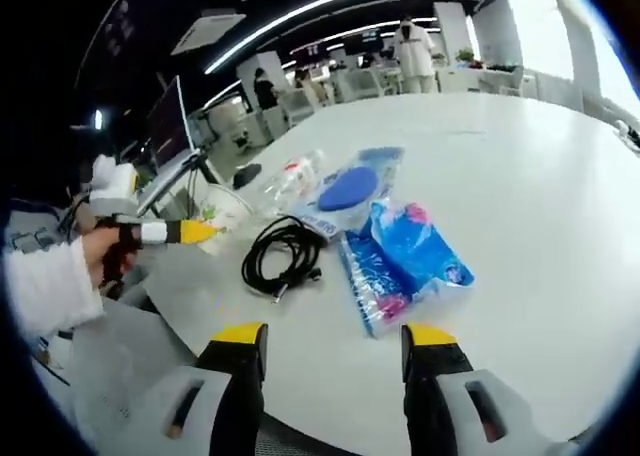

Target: Arrange the tabletop items into an orderly group along one side of the table until the central work area is clear of visible clutter.

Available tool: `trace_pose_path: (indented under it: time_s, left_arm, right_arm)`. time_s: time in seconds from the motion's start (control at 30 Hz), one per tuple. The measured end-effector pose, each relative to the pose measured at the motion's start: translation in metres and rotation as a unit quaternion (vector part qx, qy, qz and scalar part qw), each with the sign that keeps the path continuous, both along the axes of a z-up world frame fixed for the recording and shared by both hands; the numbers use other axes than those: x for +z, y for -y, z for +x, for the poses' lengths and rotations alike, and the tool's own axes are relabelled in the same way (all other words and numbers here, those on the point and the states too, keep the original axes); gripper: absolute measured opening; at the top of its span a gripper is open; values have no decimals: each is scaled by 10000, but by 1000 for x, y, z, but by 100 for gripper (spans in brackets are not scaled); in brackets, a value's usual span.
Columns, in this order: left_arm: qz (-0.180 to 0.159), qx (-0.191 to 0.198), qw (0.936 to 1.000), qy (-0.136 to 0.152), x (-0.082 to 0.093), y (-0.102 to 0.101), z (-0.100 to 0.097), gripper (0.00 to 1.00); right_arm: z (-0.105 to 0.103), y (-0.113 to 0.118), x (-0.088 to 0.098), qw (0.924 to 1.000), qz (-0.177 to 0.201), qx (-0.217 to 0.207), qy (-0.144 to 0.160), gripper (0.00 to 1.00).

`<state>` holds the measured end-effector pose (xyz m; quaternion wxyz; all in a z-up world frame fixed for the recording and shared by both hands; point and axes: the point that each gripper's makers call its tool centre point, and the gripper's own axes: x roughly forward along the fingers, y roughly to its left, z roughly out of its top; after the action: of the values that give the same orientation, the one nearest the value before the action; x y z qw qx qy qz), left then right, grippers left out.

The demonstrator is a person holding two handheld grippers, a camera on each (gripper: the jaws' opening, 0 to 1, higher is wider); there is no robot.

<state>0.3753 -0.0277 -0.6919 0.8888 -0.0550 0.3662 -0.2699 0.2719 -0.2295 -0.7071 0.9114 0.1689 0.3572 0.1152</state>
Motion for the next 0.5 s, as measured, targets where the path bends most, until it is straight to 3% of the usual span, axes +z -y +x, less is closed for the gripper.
trace_pose_path:
  time_s: [0.13,0.3,0.43,0.5]
  left_arm:
    - [-268,5,9994,197,9,3,-5,34]
    - [-870,113,9953,412,31,14,-14,34]
    - [-1235,85,9911,499,42,22,-22,34]
    - [-1201,38,9914,517,41,27,-27,35]
  right_arm:
    - [0,12,5,9975,483,-510,29,54]
    - [2,8,22,9899,1189,-768,119,53]
    - [9,-12,47,9816,1773,-612,360,53]
    - [11,-25,60,9794,1925,-396,453,53]
